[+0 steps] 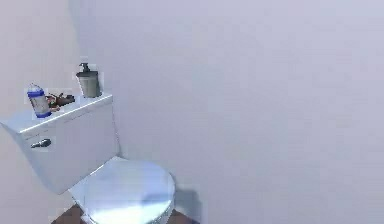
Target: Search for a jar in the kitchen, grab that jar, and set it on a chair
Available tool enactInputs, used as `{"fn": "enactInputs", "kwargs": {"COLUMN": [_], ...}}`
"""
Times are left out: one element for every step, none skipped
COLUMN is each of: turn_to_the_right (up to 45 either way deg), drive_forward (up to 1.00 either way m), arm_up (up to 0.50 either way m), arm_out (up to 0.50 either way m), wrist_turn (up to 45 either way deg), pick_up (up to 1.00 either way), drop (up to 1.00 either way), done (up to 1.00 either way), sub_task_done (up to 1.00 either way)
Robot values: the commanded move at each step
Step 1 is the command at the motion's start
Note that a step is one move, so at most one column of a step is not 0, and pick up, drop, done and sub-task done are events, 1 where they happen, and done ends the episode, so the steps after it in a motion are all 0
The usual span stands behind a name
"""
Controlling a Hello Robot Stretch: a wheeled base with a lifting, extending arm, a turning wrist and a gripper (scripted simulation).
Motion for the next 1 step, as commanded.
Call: {"fn": "enactInputs", "kwargs": {"turn_to_the_right": [-45.0], "drive_forward": [0.00], "arm_up": [0.00], "arm_out": [0.00], "wrist_turn": [0.0], "pick_up": [0.00], "drop": [0.00], "done": [0.00], "sub_task_done": [0.00]}}
